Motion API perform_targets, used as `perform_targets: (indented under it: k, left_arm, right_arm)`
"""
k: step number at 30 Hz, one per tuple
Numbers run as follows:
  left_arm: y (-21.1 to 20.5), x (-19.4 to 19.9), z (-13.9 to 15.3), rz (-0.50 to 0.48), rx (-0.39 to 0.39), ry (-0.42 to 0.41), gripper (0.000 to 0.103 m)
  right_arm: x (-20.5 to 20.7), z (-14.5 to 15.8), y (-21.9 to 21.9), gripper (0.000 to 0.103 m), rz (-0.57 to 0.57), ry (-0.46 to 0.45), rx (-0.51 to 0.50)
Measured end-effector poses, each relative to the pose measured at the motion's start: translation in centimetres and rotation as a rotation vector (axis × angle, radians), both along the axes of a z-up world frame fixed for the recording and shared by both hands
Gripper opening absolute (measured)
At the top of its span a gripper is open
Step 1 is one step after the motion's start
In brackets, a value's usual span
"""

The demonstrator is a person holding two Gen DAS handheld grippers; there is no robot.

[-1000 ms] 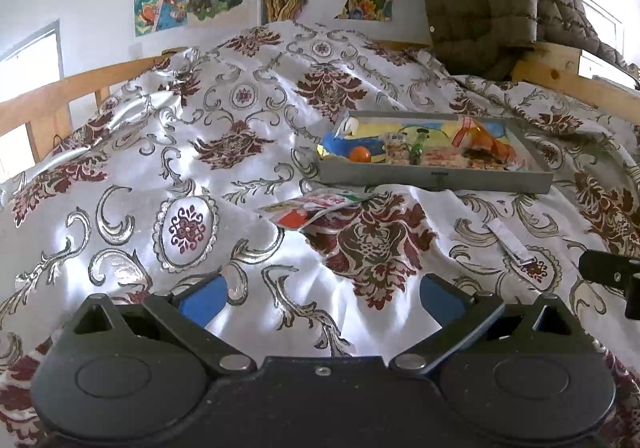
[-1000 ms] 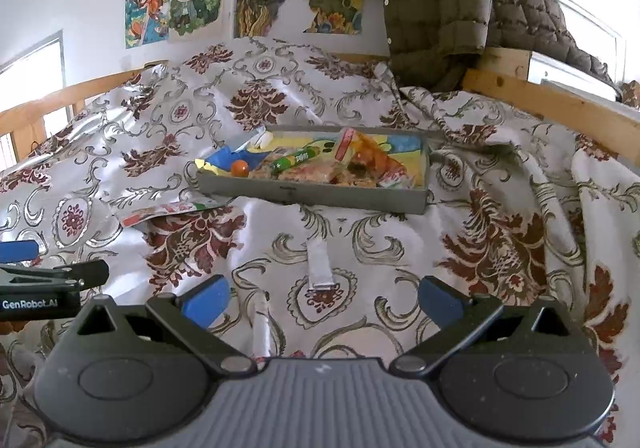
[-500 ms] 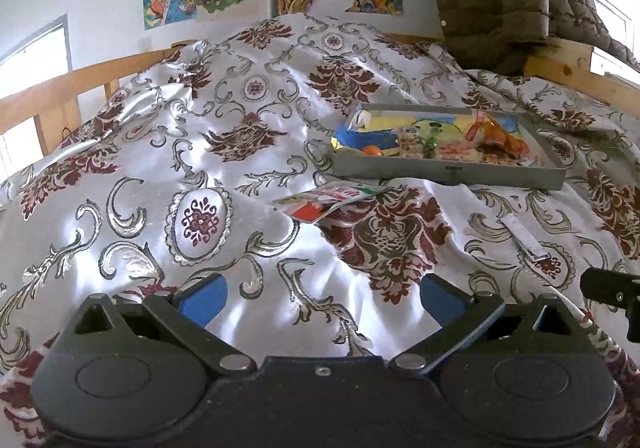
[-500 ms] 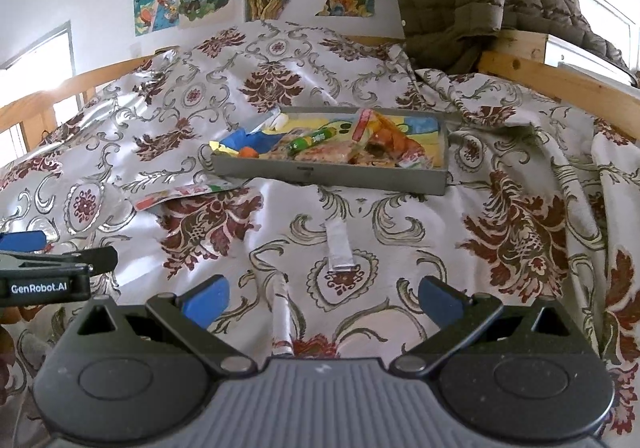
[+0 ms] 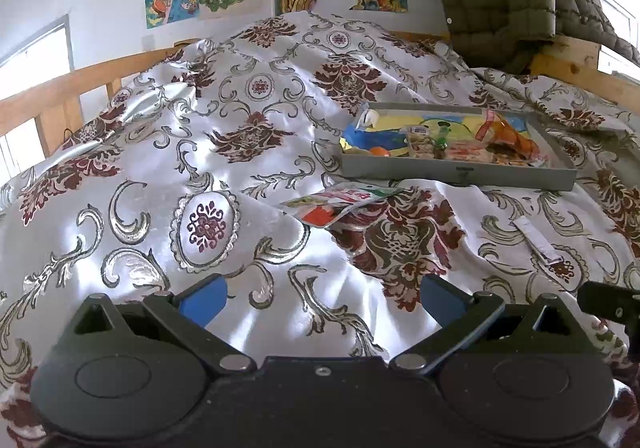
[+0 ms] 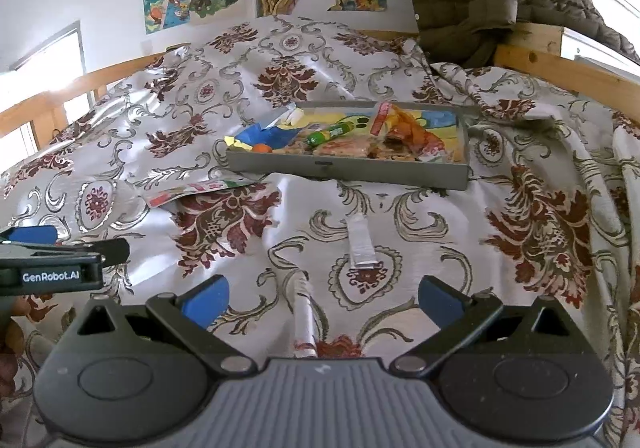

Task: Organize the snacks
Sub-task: 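Withdraw both tools from the tray back from the bed, then grasp the red-and-white packet with the right tool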

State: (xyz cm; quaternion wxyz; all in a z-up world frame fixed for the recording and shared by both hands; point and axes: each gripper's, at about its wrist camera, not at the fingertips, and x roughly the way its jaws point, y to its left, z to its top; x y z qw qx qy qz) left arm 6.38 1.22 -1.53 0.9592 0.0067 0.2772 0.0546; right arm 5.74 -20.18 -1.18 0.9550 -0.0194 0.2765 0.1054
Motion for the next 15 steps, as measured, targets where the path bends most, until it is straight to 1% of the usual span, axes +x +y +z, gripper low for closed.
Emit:
perform_targets:
  k: [6, 10, 15]
  left_arm:
    - [0.3, 0.8, -0.2, -0.001, 0.008, 0.005, 0.102]
    - [0.3, 1.1, -0.4, -0.024, 0.044, 0.000, 0.102]
    - [0.2, 2.9, -0.2, -0.063, 0.090, 0.000, 0.102]
  right_arm:
    - [0.8, -0.6, 1.0, 0.103, 0.033, 0.018, -0.004]
    - [1.2, -0.8, 1.4, 0.103, 0.056, 0.022, 0.004]
    - [2.0, -0.9, 1.8, 0.103, 0.080, 0.002, 0.015]
